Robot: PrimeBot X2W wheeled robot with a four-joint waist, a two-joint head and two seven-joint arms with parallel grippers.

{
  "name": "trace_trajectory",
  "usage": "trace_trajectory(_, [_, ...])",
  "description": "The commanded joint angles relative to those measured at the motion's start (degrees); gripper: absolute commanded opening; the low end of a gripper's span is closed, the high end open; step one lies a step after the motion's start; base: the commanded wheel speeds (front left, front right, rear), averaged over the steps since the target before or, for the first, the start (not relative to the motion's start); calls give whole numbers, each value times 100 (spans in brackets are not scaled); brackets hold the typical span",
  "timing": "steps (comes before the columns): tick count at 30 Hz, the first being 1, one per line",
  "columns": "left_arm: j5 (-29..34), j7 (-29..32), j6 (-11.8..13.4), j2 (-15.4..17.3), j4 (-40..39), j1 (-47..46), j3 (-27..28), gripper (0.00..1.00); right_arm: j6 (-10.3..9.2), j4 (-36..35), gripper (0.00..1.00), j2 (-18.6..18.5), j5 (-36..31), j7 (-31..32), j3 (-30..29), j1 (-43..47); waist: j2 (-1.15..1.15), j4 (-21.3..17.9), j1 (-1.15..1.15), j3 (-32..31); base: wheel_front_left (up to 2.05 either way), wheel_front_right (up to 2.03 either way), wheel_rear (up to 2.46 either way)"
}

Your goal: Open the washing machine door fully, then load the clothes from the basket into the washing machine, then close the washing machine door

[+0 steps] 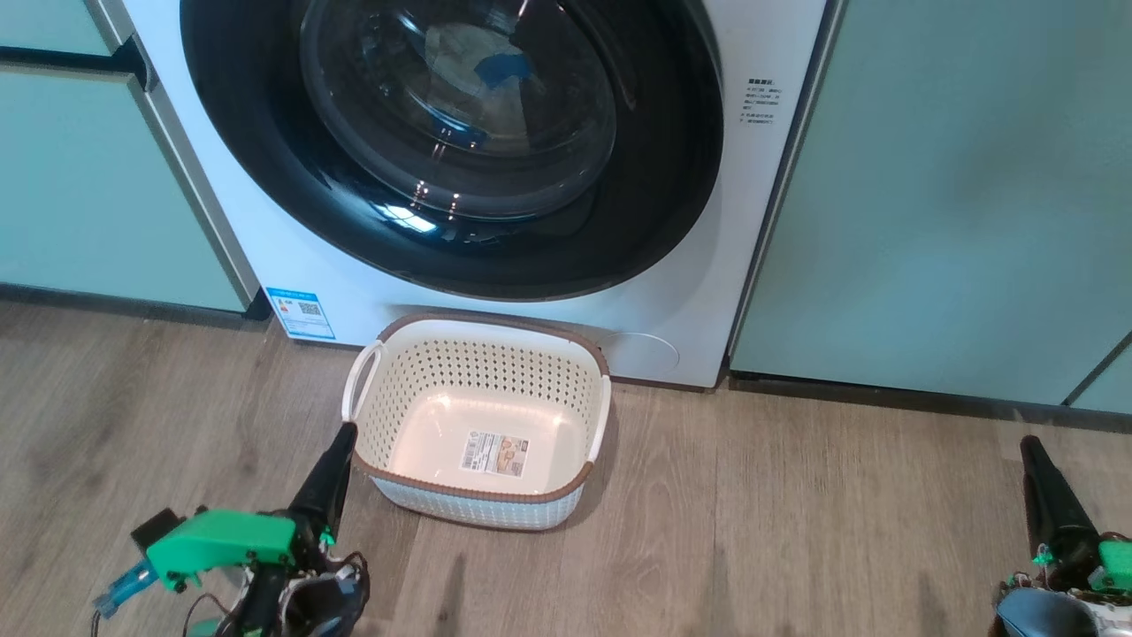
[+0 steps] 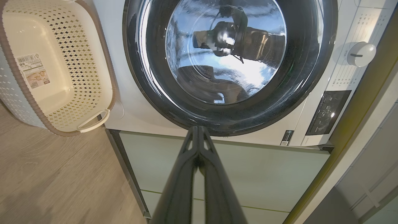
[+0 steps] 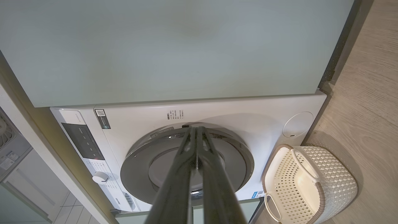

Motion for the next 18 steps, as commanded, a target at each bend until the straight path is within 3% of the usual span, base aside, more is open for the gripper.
trace_trajectory(1, [19, 27, -51, 38, -158, -318, 230, 0, -16, -184, 0, -55, -23, 42, 73, -315, 0, 0, 0, 0, 0, 0, 0])
trace_trajectory(18, [28, 36, -51, 30, -158, -319, 241, 0, -16, -182, 0, -38, -43, 61, 49, -317, 0, 0, 0, 0, 0, 0, 0])
